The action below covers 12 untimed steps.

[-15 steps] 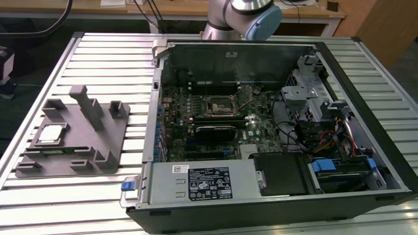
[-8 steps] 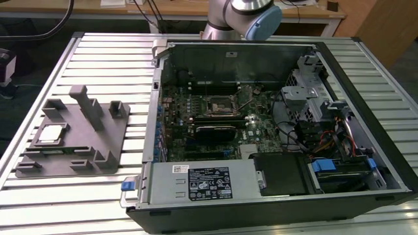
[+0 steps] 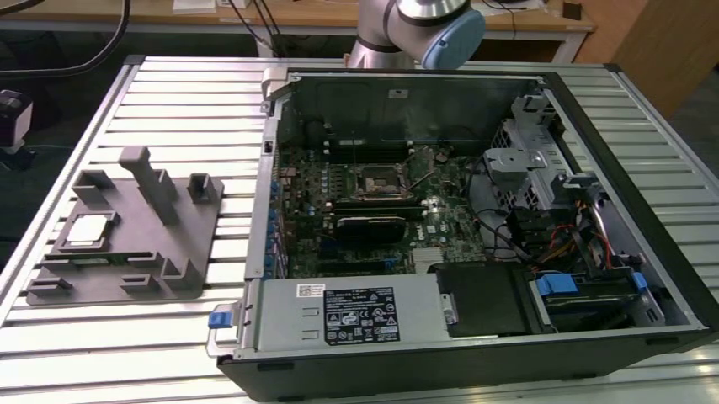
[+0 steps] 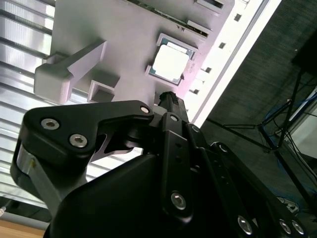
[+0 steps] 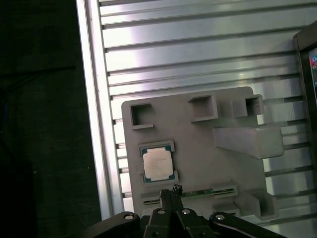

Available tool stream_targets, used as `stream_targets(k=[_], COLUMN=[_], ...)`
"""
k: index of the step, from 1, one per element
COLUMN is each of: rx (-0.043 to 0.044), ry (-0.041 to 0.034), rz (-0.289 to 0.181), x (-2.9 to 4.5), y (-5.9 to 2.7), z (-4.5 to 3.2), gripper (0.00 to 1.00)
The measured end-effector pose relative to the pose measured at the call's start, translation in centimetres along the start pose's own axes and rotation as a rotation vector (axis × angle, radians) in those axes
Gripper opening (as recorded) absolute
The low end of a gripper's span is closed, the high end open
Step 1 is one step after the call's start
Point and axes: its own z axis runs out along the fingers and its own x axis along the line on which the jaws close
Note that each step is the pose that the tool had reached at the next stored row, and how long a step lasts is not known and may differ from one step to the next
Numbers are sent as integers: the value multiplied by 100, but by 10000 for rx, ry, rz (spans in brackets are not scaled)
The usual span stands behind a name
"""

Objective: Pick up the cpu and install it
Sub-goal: 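Pick up the cpu and move it towards the insertion slot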

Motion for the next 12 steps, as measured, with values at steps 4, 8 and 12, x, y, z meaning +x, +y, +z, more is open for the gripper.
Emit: stream_targets(k=[4, 8, 12], rx=[0, 0, 0], ry=[0, 0, -1], rz=[-1, 0, 0], x=[1, 2, 4], y=[-2, -4, -6], z=[37, 74, 113], gripper=[11, 11, 11])
